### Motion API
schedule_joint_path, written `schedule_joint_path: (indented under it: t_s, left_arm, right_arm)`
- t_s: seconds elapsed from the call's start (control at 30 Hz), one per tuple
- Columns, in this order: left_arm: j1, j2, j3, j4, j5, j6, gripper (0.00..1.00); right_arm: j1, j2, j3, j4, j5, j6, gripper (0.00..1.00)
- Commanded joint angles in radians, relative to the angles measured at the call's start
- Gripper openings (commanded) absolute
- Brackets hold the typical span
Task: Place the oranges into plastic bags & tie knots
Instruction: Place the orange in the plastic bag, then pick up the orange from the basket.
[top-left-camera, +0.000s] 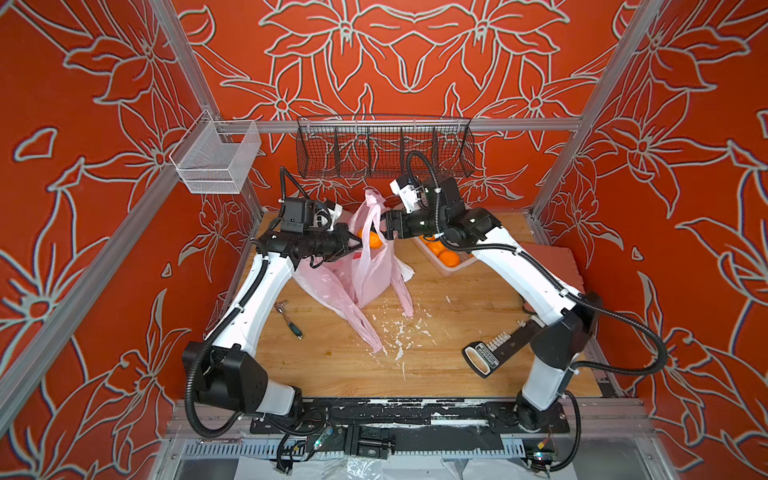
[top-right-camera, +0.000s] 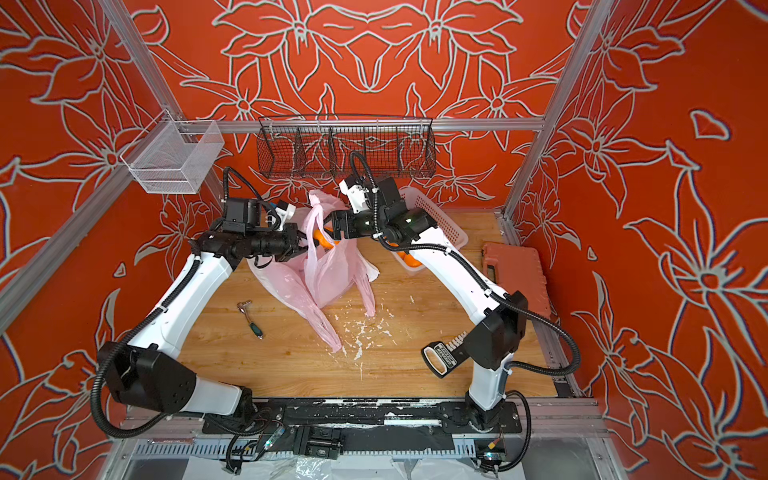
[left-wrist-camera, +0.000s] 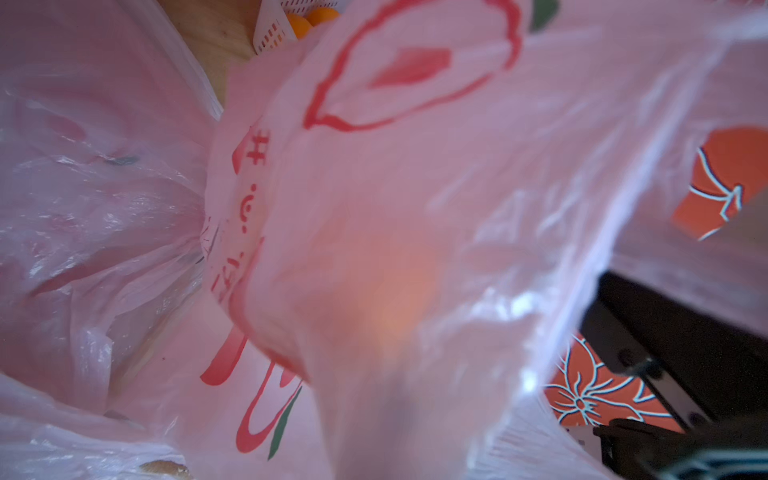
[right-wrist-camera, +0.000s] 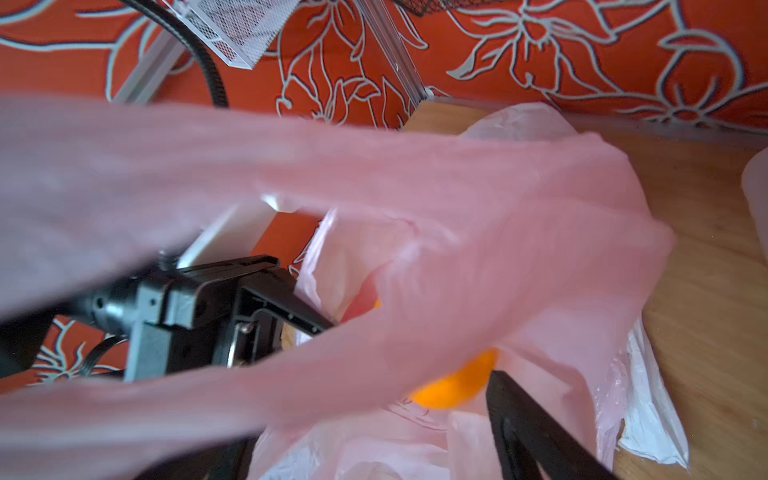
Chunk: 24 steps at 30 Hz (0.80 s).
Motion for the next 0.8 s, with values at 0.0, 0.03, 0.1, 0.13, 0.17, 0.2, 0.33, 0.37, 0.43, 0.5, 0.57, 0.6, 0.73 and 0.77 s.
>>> schedule_joint_path:
  t_s: [0.0,0.03,0.1,0.13,0.17,0.2,0.33,0.37,0.43,0.5,0.57,0.6,0.73,0.77]
  left_arm:
    - [0.020,-0.034,-0.015,0.011,-0.008,0.010,0.00]
    - [0.025,-0.035,-0.019,0.012,-0.008,0.011,0.00]
    - [0.034,-0.034,-0.028,0.013,-0.005,0.014,0.00]
    - [0.037,-0.031,-0.028,0.013,-0.001,0.016,0.00]
    - [0.039,-0.027,-0.027,0.013,0.006,0.017,0.00]
    - [0.040,-0.023,-0.025,0.010,0.010,0.020,0.00]
    - [0.040,-0.012,-0.012,0.007,0.033,0.031,0.00]
    - [0.040,-0.009,-0.006,0.005,0.044,0.037,0.00]
    - [0.040,-0.002,0.010,-0.005,0.071,0.054,0.00]
    - [0.038,0.002,0.029,-0.023,0.088,0.073,0.00]
    - [0.038,0.002,0.037,-0.033,0.088,0.083,0.00]
    - [0.038,0.001,0.039,-0.033,0.086,0.084,0.00]
    - [0.038,0.002,0.030,-0.021,0.084,0.073,0.00]
    - [0.038,0.002,0.025,-0.013,0.087,0.067,0.00]
  right_arm:
    - [0.005,-0.207,-0.125,0.064,0.167,-0.055,0.83]
    - [0.002,-0.254,-0.190,0.083,0.245,-0.064,0.83]
    - [-0.009,-0.357,-0.321,0.099,0.449,-0.065,0.80]
    - [-0.018,-0.385,-0.368,0.093,0.522,-0.061,0.80]
    - [-0.036,-0.405,-0.413,0.079,0.594,-0.043,0.79]
    - [-0.063,-0.411,-0.442,0.051,0.636,-0.017,0.79]
    - [-0.226,-0.287,-0.428,-0.107,0.560,0.103,0.78]
    - [-0.261,-0.231,-0.402,-0.140,0.513,0.111,0.77]
    - [-0.292,-0.129,-0.347,-0.180,0.483,0.094,0.76]
    - [-0.302,-0.016,-0.271,-0.216,0.476,0.058,0.76]
    - [-0.313,0.092,-0.181,-0.256,0.471,0.030,0.76]
    - [-0.318,0.130,-0.153,-0.263,0.474,0.025,0.76]
    - [-0.345,0.282,-0.047,-0.283,0.424,0.020,0.76]
    - [-0.350,0.313,-0.026,-0.283,0.389,0.013,0.77]
